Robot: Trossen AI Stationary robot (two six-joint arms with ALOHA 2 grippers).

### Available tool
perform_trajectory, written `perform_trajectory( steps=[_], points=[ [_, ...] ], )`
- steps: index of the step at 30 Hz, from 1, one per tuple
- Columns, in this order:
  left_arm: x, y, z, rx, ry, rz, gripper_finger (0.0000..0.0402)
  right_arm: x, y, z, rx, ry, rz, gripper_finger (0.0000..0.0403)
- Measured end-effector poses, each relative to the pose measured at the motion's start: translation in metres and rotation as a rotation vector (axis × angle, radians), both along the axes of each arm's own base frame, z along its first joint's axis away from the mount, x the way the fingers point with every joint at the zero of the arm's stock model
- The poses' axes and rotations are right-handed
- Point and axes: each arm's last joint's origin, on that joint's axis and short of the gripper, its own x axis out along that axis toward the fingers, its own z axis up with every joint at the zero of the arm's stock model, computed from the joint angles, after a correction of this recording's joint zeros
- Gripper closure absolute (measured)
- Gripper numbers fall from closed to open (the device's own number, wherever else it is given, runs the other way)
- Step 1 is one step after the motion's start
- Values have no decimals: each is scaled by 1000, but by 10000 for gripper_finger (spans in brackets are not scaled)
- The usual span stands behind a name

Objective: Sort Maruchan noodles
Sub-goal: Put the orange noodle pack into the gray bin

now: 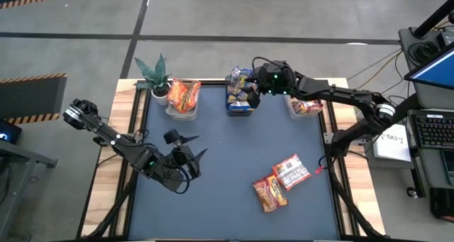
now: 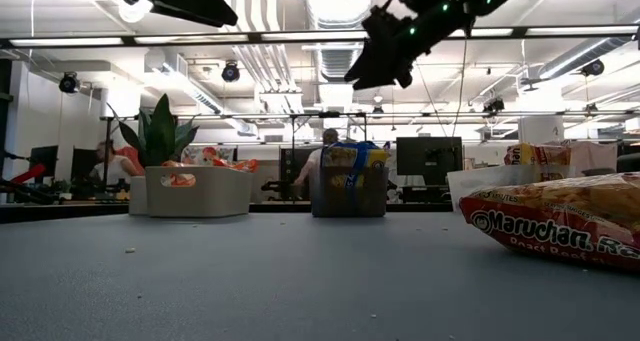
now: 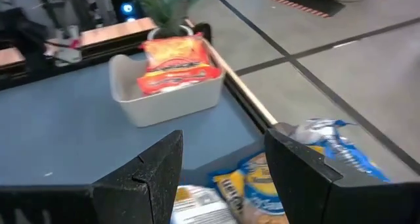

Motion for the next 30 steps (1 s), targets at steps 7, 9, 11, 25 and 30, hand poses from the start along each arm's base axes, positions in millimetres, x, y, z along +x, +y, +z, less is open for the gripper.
perform_trajectory(
  steps=[7,9,11,25,30],
  points=[
    [0,1,0,14,11,-1,157,0,45,3,180,48,145,200],
    [0,1,0,19,15,-3,157,2,61,-1,268,84,198,200],
    [0,1,0,24,20,-5,157,2,76,-7,363,147,223,200],
    [1,1,0,30,24,-6,157,-21,177,-48,787,684,72,200],
    [1,1,0,30,24,-6,157,-29,202,-59,866,746,-3,200]
  ],
)
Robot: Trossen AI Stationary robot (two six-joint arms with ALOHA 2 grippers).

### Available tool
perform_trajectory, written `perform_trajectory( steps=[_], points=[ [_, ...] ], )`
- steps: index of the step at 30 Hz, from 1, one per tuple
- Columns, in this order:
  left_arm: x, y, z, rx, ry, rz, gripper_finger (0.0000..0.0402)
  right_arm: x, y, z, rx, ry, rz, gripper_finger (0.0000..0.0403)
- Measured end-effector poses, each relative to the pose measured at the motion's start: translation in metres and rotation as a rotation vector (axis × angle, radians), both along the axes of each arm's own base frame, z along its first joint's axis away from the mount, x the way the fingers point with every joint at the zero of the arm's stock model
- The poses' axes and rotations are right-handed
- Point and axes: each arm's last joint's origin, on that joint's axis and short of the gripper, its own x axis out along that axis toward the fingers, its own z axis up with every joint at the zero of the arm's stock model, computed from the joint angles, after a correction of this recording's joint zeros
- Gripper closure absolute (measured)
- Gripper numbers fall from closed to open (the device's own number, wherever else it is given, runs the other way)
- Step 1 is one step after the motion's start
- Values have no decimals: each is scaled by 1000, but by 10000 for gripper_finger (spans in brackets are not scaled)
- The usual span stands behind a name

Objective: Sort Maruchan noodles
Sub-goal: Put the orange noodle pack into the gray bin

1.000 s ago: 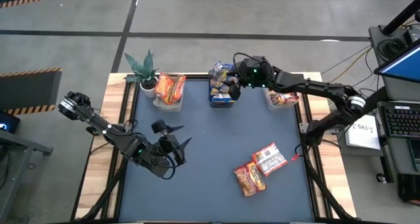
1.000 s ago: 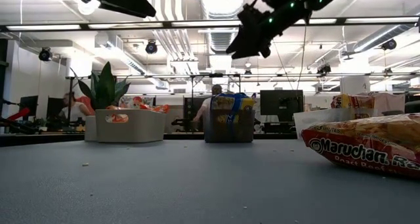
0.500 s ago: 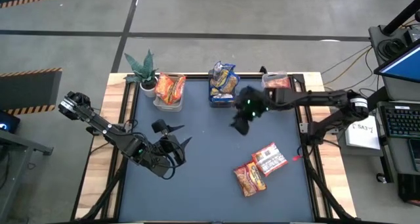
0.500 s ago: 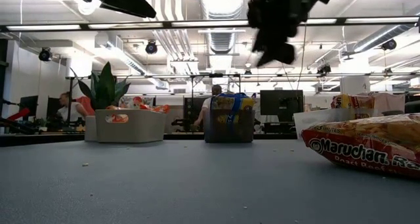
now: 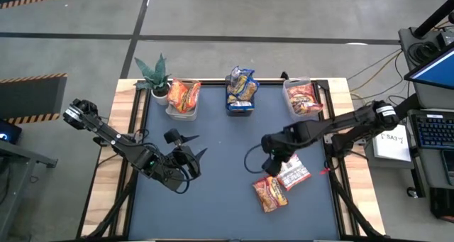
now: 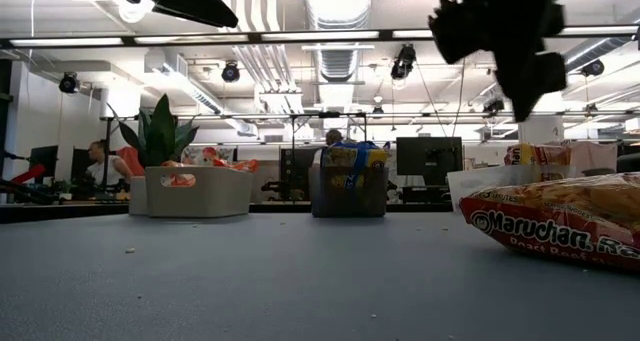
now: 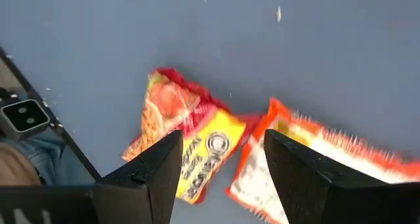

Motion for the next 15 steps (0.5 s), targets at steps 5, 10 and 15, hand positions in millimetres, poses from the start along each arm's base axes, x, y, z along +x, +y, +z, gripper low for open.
perform_trajectory(
  steps=[5,10,15],
  points=[
    [0,0,0,0,0,0,157,-6,16,-10,7,76,-78,200],
    [0,0,0,3,3,-1,157,1,22,-15,-56,70,-66,200],
    [0,0,0,3,3,-1,157,11,27,-26,-137,33,267,200]
  ],
)
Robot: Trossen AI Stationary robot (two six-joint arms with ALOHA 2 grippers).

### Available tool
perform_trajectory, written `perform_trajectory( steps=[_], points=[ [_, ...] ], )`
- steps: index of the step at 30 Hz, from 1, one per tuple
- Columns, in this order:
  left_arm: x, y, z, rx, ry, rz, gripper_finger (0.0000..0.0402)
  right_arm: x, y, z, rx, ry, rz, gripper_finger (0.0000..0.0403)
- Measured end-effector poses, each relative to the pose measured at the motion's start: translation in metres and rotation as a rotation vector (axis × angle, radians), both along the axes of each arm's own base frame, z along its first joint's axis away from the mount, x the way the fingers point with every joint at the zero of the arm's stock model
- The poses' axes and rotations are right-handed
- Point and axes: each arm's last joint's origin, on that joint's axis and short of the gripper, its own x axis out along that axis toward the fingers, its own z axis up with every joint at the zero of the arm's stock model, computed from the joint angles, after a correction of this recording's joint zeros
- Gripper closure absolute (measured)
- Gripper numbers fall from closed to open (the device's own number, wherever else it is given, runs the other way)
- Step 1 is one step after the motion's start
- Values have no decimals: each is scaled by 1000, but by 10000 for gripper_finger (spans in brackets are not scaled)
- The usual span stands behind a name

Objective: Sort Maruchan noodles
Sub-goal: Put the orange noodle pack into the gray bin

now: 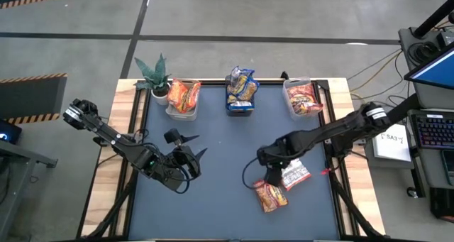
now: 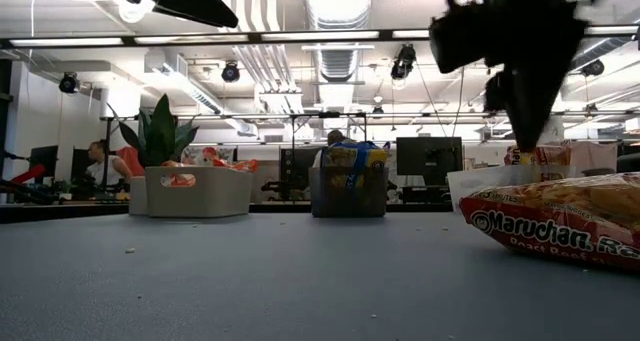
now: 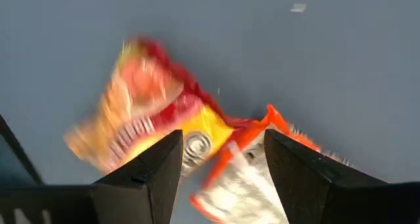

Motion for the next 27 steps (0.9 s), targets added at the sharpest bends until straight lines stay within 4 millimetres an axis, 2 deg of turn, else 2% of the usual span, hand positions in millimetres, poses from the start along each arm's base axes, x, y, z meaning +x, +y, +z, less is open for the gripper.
perform_trajectory(
  steps=[3,6,19,27],
  points=[
    [0,0,0,1,2,0,157,-3,5,-11,-72,30,251,200],
    [0,0,0,3,5,0,157,-4,5,-23,-142,75,352,200],
    [0,1,-2,7,11,4,157,8,5,-55,-195,146,383,203],
    [0,2,-2,7,11,4,157,10,3,-66,-237,183,386,257]
  ],
)
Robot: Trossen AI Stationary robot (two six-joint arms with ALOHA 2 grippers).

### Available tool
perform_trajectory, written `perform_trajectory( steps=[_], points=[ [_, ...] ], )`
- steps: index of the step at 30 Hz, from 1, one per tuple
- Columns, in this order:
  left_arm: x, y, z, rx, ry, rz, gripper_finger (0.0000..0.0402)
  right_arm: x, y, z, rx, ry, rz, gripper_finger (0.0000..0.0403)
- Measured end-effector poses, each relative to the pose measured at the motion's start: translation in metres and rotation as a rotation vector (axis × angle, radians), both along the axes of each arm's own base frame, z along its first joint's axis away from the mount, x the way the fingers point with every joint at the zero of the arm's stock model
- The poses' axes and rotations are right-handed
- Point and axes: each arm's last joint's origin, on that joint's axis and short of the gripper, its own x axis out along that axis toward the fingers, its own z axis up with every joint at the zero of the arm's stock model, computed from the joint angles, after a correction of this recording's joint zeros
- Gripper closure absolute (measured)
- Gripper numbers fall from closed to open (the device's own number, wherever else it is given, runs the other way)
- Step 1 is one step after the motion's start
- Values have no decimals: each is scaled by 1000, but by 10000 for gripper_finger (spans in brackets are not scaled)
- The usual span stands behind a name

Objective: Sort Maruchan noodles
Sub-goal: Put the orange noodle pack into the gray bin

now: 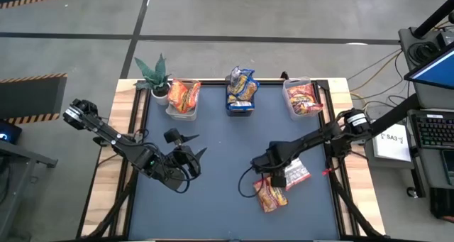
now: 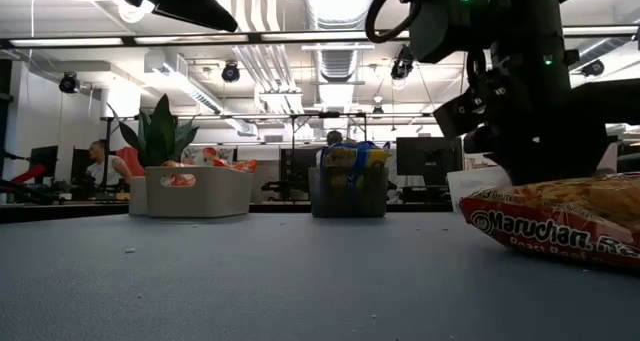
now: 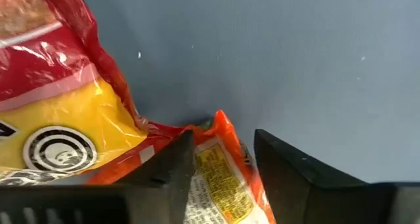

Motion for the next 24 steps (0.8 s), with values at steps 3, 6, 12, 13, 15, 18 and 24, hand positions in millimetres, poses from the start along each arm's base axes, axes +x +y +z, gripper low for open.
perform_trajectory(
  steps=[3,6,12,13,15,18,24],
  points=[
    [0,0,0,0,-1,0,157,-1,0,-2,-1,8,6,297],
    [0,0,0,-1,-1,0,157,-1,0,-3,-2,14,23,345],
    [0,0,0,-1,-1,0,157,1,-1,-1,-23,2,76,391],
    [0,0,0,-1,-1,0,157,2,-2,0,-31,-7,79,392],
    [0,0,0,-1,-1,0,157,5,-3,4,-53,-33,86,394],
    [0,0,0,-1,-1,1,157,8,-5,15,-129,-102,115,394],
    [0,0,0,-11,-10,6,157,26,-17,36,-238,-389,106,394]
  ],
)
